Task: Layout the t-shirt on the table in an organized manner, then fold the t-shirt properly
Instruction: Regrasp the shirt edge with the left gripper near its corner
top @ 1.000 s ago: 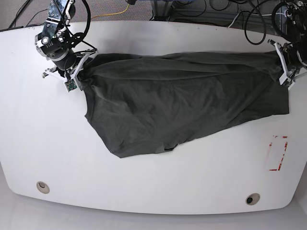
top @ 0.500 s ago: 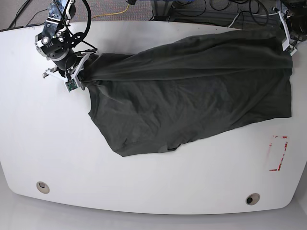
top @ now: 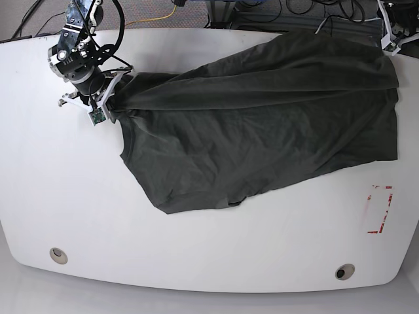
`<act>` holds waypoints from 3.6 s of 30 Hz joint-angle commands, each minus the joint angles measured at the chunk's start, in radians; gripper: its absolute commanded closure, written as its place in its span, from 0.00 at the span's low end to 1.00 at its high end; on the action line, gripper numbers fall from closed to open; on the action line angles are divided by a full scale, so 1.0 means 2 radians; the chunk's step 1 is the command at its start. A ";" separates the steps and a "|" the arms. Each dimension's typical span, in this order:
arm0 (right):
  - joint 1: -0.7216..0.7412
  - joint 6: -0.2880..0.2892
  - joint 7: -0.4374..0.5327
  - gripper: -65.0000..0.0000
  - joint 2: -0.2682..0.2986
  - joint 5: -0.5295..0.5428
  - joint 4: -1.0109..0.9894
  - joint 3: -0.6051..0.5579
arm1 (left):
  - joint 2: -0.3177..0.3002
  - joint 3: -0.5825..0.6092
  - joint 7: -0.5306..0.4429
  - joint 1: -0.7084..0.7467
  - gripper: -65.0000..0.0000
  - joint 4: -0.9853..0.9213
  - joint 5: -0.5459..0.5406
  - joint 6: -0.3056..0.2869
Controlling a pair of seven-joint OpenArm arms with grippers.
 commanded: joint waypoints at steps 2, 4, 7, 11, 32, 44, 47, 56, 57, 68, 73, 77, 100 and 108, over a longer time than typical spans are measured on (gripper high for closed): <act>0.002 -0.001 0.009 1.00 0.005 0.004 0.010 0.002 | -0.007 -0.008 0.000 0.003 0.79 0.008 0.001 -0.001; 0.002 -0.001 0.009 1.00 0.005 0.004 0.010 0.002 | -0.007 -0.016 0.000 0.003 0.75 0.008 0.000 -0.001; 0.002 -0.001 0.009 0.97 0.005 0.004 0.010 0.002 | -0.007 -0.026 0.000 -0.001 0.69 0.010 -0.003 -0.001; 0.001 -0.001 0.009 0.96 0.005 0.004 0.010 0.002 | -0.007 -0.048 0.000 -0.023 0.63 0.024 -0.048 -0.001; -0.037 -0.001 0.009 0.97 0.004 0.004 0.015 0.003 | -0.013 -0.162 0.000 -0.217 0.62 0.021 -0.098 -0.001; -0.036 -0.001 0.009 0.97 0.004 0.004 0.014 0.002 | 0.022 -0.201 0.000 -0.194 0.30 -0.023 -0.086 -0.001; -0.031 -0.001 0.009 0.97 0.004 0.004 0.014 0.002 | 0.027 -0.204 0.000 -0.191 0.26 -0.065 -0.086 -0.001; -0.030 -0.001 0.009 0.97 0.004 0.006 0.014 0.002 | 0.028 -0.204 0.000 -0.191 0.26 -0.180 -0.088 -0.001; -0.030 -0.001 0.009 0.97 0.004 0.006 0.014 0.002 | 0.028 -0.204 0.000 -0.191 0.26 -0.188 -0.087 -0.001; -0.030 -0.001 0.009 0.97 0.004 0.007 0.014 0.002 | 0.028 -0.146 -0.024 -0.192 0.26 -0.208 -0.086 -0.001; -0.030 -0.001 0.009 0.97 0.004 0.007 0.014 0.001 | 0.028 -0.125 -0.037 -0.203 0.26 -0.208 -0.085 -0.001; -0.030 -0.001 0.009 0.97 0.004 0.008 0.014 0.001 | 0.028 -0.107 -0.047 -0.207 0.26 -0.208 -0.085 -0.001; -0.030 -0.001 0.009 0.97 0.004 0.008 0.014 0.001 | 0.029 -0.052 -0.072 -0.207 0.27 -0.209 -0.084 -0.001; -0.030 -0.001 0.009 0.97 0.004 0.008 0.014 0.001 | 0.029 -0.010 -0.071 -0.206 0.57 -0.209 -0.084 -0.001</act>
